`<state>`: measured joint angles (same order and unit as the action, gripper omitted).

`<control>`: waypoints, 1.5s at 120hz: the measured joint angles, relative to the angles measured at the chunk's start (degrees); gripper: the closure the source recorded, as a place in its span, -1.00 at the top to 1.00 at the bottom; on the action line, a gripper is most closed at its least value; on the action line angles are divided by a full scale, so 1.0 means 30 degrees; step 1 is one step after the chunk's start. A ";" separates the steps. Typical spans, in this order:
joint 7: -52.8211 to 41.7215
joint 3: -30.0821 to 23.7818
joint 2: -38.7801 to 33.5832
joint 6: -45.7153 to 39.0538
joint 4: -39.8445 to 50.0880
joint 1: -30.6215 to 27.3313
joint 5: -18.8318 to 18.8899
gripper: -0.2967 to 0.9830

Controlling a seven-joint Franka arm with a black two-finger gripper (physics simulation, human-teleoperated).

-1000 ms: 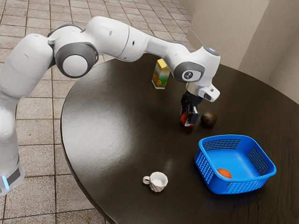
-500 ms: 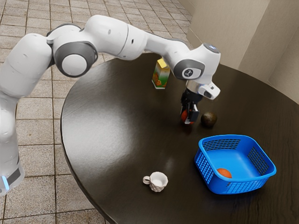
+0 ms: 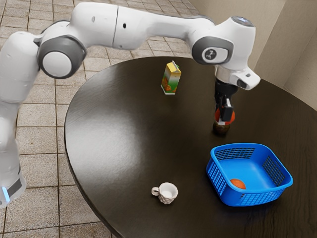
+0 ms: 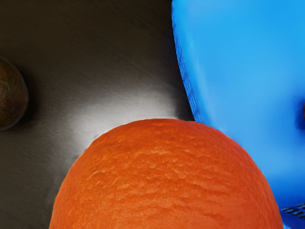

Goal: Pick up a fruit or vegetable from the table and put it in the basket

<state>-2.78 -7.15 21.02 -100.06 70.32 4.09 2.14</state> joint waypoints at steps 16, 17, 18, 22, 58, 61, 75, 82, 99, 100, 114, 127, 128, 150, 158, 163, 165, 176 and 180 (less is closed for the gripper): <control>0.0317 -0.0303 0.0259 0.0111 -0.0747 0.0838 -0.0062 -0.09; 0.0336 -0.0306 0.0277 0.0102 -0.0771 0.0856 -0.0064 -0.09; 0.0356 -0.0309 0.0301 0.0092 -0.0792 0.0876 -0.0065 -0.09; 0.0432 -0.0368 0.0388 0.0021 -0.0856 0.0994 -0.0073 -0.09; 0.1185 -0.1643 0.1845 -0.0970 -0.0943 0.2153 -0.0011 -0.10; 0.1239 -0.1643 0.1922 -0.1047 -0.0943 0.2208 0.0004 -0.09; 0.1445 -0.1602 0.2387 -0.1831 -0.0942 0.2218 0.0182 -0.09; 0.1533 -0.1498 0.2578 -0.2667 -0.0947 0.2046 0.0282 -0.09; 0.1732 -0.1535 0.3191 -0.4504 -0.1206 0.2283 0.0424 -0.09; 0.1744 -0.1546 0.3201 -0.4582 -0.1214 0.2311 0.0429 -0.09; 0.1849 -0.1577 0.3415 -0.5610 -0.1262 0.2428 0.0386 0.16; 0.1853 -0.1564 0.3491 -0.6249 -0.1232 0.2432 0.0262 0.36; 0.1854 -0.1565 0.3488 -0.6280 -0.1231 0.2438 0.0256 0.37; 0.1915 -0.0743 0.2495 -0.3732 -0.1140 0.2340 0.0247 0.49; 0.1917 -0.0559 0.1927 -0.1784 -0.1127 0.2308 0.0301 0.51; 0.1930 -0.0498 0.1779 -0.0797 -0.1112 0.2296 0.0328 0.52; 0.1935 -0.0466 0.1669 -0.0450 -0.1109 0.2258 0.0337 0.52; 0.1977 -0.0402 0.0467 0.1244 -0.1112 0.1410 0.0314 0.53; 0.2077 -0.0410 -0.0117 0.1850 -0.1088 0.1161 0.0300 0.53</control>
<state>3.45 -8.38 20.67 -94.51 67.06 7.57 3.04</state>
